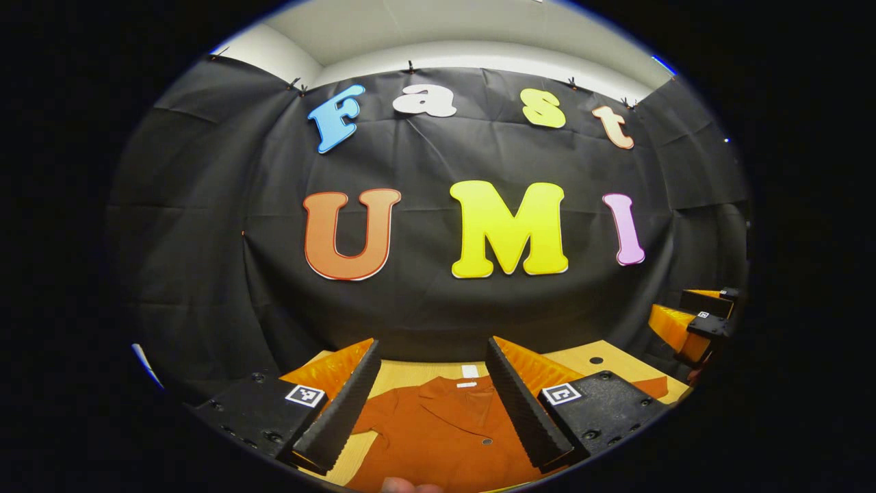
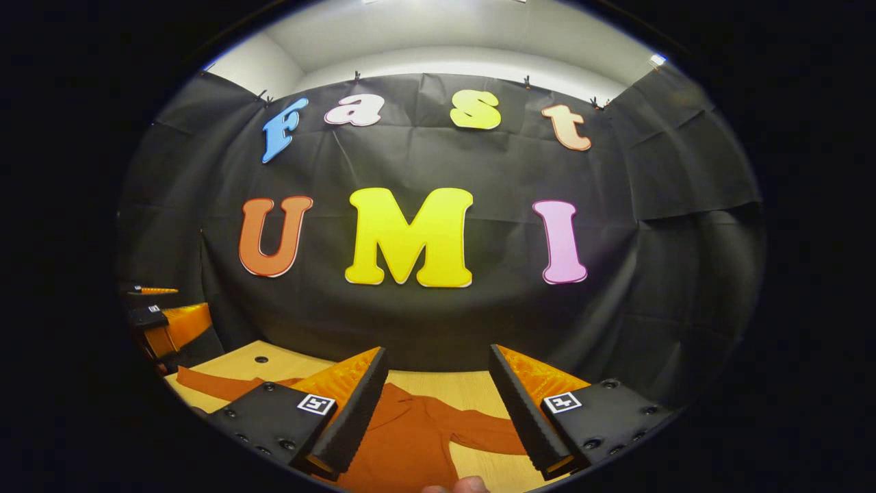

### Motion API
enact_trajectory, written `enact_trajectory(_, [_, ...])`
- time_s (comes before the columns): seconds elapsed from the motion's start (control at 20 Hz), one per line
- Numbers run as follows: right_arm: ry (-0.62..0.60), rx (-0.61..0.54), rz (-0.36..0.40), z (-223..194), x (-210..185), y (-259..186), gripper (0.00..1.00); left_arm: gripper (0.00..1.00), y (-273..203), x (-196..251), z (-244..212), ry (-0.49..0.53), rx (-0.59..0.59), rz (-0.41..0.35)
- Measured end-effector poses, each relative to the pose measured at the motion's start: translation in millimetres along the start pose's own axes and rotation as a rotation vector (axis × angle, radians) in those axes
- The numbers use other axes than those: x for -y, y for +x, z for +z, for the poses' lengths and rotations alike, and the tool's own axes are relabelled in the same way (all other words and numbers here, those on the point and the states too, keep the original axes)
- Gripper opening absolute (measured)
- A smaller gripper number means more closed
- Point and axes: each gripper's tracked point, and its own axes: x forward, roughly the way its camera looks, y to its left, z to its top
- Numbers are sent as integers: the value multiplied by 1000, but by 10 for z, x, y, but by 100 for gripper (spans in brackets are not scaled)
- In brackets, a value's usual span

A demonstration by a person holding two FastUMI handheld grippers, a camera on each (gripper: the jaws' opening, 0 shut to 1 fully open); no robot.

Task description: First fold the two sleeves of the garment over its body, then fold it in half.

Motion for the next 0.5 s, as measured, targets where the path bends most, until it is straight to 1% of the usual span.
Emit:
enact_trajectory(0.05, [-7,-15,-11,-87,131,-3,93,99,-15,3,-27,2,-8,-3])
enact_trajectory(0.1, [-12,-30,-28,-202,286,-6,94,99,-24,-5,-55,5,-17,-1])
enact_trajectory(0.3, [-15,-120,-117,-752,977,-8,94,99,-80,64,-280,21,-85,-5])
enact_trajectory(0.5, [54,-252,-248,-1454,1759,30,94,99,-109,192,-471,53,-158,-6])
